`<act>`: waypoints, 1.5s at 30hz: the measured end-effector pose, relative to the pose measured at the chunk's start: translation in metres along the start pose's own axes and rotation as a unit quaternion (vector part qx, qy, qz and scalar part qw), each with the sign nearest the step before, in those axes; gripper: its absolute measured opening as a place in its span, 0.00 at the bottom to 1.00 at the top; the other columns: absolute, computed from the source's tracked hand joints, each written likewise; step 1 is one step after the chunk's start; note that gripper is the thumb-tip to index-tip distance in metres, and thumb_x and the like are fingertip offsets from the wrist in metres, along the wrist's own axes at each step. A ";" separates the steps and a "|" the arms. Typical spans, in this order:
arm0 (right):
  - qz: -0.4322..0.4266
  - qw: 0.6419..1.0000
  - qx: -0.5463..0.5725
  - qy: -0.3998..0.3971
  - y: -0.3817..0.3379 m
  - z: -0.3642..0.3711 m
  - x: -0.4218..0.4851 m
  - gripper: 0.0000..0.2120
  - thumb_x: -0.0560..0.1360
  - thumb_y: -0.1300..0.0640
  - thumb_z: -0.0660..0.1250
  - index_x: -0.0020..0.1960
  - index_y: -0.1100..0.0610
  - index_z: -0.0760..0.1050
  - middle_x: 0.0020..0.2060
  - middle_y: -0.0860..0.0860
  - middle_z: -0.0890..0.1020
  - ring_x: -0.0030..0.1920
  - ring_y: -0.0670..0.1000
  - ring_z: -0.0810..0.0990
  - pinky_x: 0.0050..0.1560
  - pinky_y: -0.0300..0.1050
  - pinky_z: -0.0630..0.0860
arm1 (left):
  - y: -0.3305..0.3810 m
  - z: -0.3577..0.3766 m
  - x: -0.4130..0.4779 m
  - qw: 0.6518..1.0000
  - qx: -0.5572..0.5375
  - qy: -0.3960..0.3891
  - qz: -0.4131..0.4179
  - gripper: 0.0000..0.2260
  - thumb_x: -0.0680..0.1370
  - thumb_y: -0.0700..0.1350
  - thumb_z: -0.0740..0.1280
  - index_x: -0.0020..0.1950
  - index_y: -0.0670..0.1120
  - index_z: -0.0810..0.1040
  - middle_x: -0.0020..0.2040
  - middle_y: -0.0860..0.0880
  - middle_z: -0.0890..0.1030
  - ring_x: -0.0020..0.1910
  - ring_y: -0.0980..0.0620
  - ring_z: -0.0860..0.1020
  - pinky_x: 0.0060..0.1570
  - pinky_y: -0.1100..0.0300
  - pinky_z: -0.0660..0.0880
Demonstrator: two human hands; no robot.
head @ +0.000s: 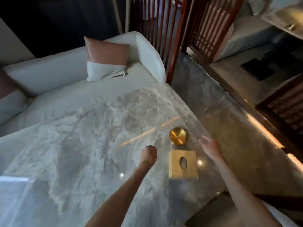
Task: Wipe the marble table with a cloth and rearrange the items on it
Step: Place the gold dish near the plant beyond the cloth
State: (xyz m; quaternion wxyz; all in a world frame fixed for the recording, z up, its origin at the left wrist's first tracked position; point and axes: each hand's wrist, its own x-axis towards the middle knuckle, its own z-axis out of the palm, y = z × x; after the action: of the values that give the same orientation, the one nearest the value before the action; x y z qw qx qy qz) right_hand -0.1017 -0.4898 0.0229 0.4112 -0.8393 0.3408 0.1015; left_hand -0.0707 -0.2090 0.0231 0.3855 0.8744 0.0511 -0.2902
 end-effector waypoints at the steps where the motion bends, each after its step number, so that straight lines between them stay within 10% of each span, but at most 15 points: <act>1: 0.004 1.000 -0.005 -0.024 0.001 0.006 0.030 0.18 0.78 0.57 0.65 0.65 0.63 0.75 0.60 0.57 0.80 0.60 0.57 0.79 0.63 0.51 0.73 | 0.018 0.012 0.021 1.000 -0.005 0.000 -0.014 0.09 0.75 0.38 0.62 0.43 0.37 0.81 0.50 0.36 0.83 0.53 0.39 0.81 0.48 0.53 0.74; 8: 0.035 0.980 0.025 -0.192 0.006 0.043 0.093 0.26 0.79 0.58 0.64 0.74 0.51 0.60 0.46 0.50 0.79 0.49 0.48 0.78 0.51 0.42 0.71 | 0.049 0.073 0.109 0.995 0.003 -0.015 -0.098 0.15 0.77 0.51 0.62 0.58 0.43 0.76 0.56 0.40 0.80 0.56 0.39 0.78 0.55 0.50 0.75; 11: 0.067 0.976 0.071 -0.196 0.024 0.056 0.106 0.25 0.77 0.61 0.65 0.72 0.49 0.65 0.45 0.47 0.76 0.40 0.40 0.72 0.47 0.36 0.70 | 0.008 0.107 0.151 0.992 -0.022 -0.026 -0.125 0.15 0.71 0.61 0.60 0.49 0.54 0.77 0.48 0.44 0.83 0.48 0.40 0.82 0.50 0.45 0.80; 18: 0.081 0.973 0.133 -0.169 -0.027 0.052 0.100 0.20 0.78 0.68 0.61 0.70 0.63 0.69 0.49 0.63 0.82 0.50 0.61 0.83 0.57 0.57 0.79 | 0.010 0.117 0.177 0.989 -0.111 -0.013 -0.096 0.11 0.73 0.49 0.59 0.50 0.51 0.77 0.43 0.40 0.84 0.43 0.38 0.83 0.42 0.43 0.82; 25: -0.017 0.975 0.102 -0.199 -0.130 0.134 0.055 0.14 0.75 0.61 0.69 0.61 0.54 0.79 0.34 0.52 0.78 0.36 0.50 0.79 0.40 0.39 0.80 | 0.000 -0.034 0.112 0.971 -0.195 0.089 -0.105 0.20 0.70 0.43 0.62 0.62 0.47 0.76 0.48 0.34 0.83 0.48 0.35 0.81 0.42 0.55 0.75; 29: -0.089 0.960 0.052 -0.261 -0.204 0.244 -0.023 0.10 0.75 0.52 0.70 0.55 0.48 0.81 0.35 0.48 0.83 0.35 0.47 0.83 0.43 0.47 0.83 | -0.104 -0.135 0.055 0.951 -0.219 0.172 -0.135 0.21 0.73 0.39 0.60 0.65 0.49 0.76 0.50 0.36 0.84 0.51 0.40 0.82 0.46 0.57 0.76; 36: -0.111 0.917 0.012 -0.384 -0.271 0.451 -0.205 0.14 0.76 0.65 0.67 0.57 0.51 0.79 0.35 0.47 0.83 0.33 0.45 0.80 0.35 0.41 0.81 | -0.328 -0.262 -0.074 0.886 -0.314 0.279 -0.196 0.25 0.68 0.40 0.58 0.64 0.46 0.77 0.33 0.47 0.81 0.20 0.68 0.70 0.30 0.62 0.73; 40: -0.084 0.896 -0.008 -0.435 -0.306 0.540 -0.291 0.12 0.75 0.68 0.67 0.57 0.58 0.78 0.37 0.53 0.82 0.36 0.49 0.79 0.34 0.38 0.81 | -0.413 -0.322 -0.135 0.858 -0.336 0.310 -0.233 0.28 0.66 0.44 0.57 0.65 0.46 0.76 0.21 0.55 0.76 0.21 0.63 0.73 0.30 0.65 0.71; 45: -0.118 0.889 -0.061 -0.439 -0.378 0.638 -0.329 0.18 0.74 0.68 0.67 0.63 0.61 0.77 0.37 0.51 0.82 0.36 0.49 0.80 0.34 0.39 0.80 | -0.476 -0.411 -0.135 0.821 -0.347 0.378 -0.251 0.16 0.70 0.38 0.59 0.50 0.51 0.82 0.32 0.50 0.83 0.33 0.56 0.80 0.37 0.58 0.76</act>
State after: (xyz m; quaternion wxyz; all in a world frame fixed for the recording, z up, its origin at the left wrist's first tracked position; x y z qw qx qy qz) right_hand -0.0294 0.3184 -0.0030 0.4756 -0.7668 0.0175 0.4308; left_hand -0.1386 0.4308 0.0098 0.5280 0.6805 0.5078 0.0135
